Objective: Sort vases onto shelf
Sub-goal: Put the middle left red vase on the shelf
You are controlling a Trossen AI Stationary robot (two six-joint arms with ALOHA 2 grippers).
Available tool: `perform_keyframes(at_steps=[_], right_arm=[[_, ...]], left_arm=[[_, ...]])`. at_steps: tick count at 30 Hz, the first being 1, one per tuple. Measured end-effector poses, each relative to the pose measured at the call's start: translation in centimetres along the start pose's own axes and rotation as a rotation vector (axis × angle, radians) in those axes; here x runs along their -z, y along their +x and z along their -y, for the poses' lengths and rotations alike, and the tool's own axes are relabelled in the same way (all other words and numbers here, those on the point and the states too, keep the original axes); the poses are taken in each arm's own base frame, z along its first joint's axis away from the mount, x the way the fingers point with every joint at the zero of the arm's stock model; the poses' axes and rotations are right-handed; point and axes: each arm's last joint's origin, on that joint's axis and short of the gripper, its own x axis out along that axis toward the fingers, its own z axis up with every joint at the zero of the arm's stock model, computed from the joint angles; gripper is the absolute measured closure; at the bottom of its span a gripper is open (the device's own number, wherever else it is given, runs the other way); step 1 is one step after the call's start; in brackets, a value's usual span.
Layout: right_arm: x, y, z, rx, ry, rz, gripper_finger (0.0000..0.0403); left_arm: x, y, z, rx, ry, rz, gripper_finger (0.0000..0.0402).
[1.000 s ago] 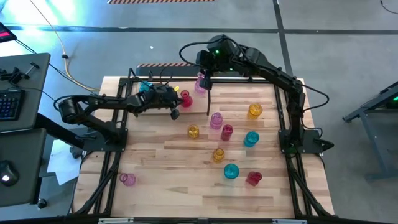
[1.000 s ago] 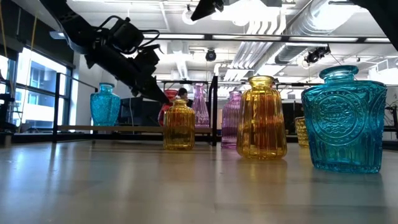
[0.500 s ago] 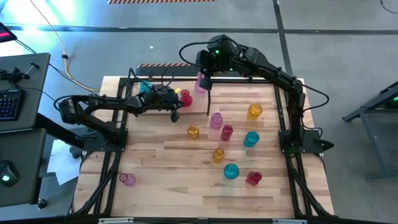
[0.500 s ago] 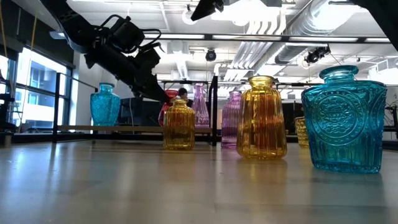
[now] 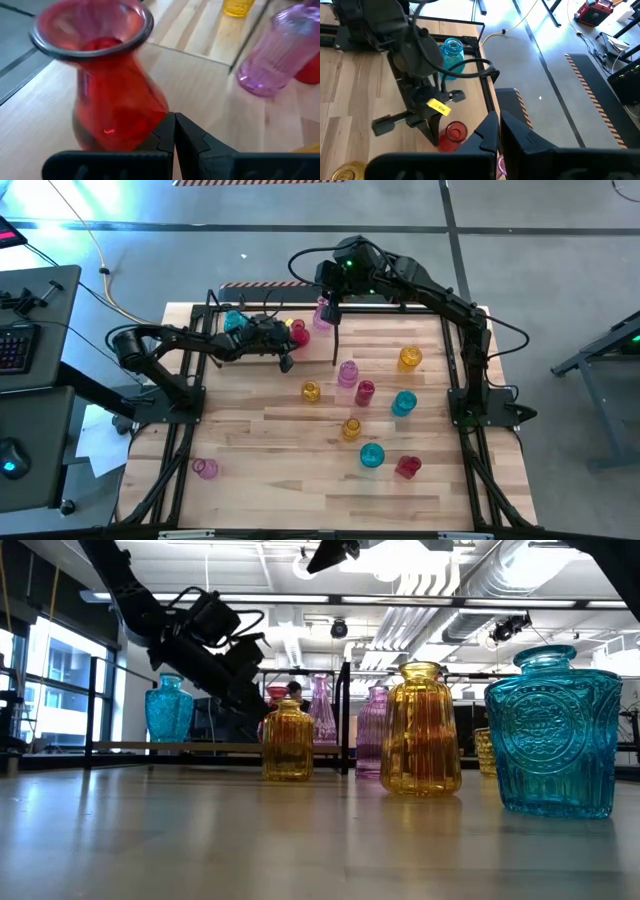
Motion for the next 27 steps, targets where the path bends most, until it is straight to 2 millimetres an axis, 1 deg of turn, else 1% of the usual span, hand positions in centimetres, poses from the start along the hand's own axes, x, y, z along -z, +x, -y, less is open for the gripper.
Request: perform_keyframes(at_steps=[6,12,21,27], right_arm=[[0.0,0.0,0.0,0.000,0.000,-0.001,0.0403],[0.1,0.0,0.0,-0.002,-0.001,-0.007,0.0403],[0.1,0.0,0.0,-0.003,-0.001,-0.008,0.0403],[0.1,0.0,0.0,-0.003,-0.001,-0.007,0.0403]], left_arm=[[-0.6,0.9,-1.0,-0.021,-0.011,0.006,0.0401],[-1.0,1.5,-1.1,-0.015,0.008,0.006,0.0401],[-0.9,1.3,-2.5,-0.055,-0.010,0.003,0.0401],[-0.9,1.2,-2.7,-0.062,-0.005,0.003,0.0401]])
